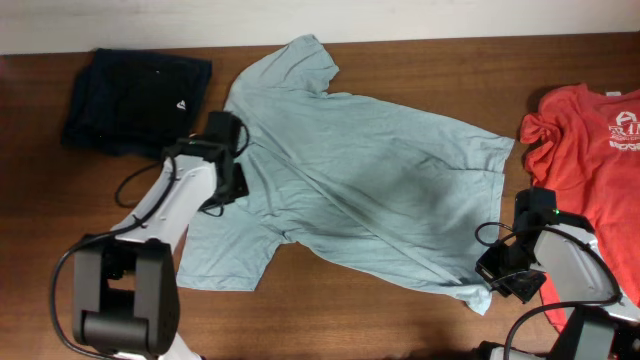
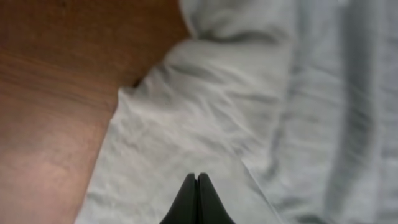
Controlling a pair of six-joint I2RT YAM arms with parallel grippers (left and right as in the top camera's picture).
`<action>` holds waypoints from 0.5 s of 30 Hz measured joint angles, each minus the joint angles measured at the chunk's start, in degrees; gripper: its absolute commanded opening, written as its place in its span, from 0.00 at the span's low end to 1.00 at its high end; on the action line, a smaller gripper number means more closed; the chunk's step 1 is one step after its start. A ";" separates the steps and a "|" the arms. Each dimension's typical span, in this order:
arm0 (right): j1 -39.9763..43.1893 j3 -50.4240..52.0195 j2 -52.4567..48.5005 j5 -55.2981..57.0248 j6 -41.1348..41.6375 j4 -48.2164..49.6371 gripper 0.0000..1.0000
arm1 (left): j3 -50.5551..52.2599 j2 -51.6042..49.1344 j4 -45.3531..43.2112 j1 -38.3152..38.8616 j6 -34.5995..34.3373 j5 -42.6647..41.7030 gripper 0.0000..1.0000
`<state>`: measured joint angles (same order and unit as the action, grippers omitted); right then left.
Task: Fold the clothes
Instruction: 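Grasp the lower left hem corner with the left gripper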
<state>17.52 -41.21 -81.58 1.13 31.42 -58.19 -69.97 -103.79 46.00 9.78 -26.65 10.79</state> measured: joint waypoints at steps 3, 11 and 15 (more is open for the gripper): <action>0.00 0.00 0.00 -0.02 -0.02 0.00 0.04 | 1.60 0.00 -5.53 -2.10 -0.22 -2.29 0.01; 0.00 0.00 0.00 0.00 -0.13 0.02 0.04 | 4.50 -0.57 -14.16 -3.15 -0.20 -7.80 0.04; 0.00 0.00 0.00 0.00 -0.17 0.02 0.04 | 4.70 -3.80 -14.14 -3.17 -0.20 -8.52 0.05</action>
<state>17.52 -41.21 -81.58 1.13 31.24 -58.17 -65.28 -107.59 31.86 6.61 -26.85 2.26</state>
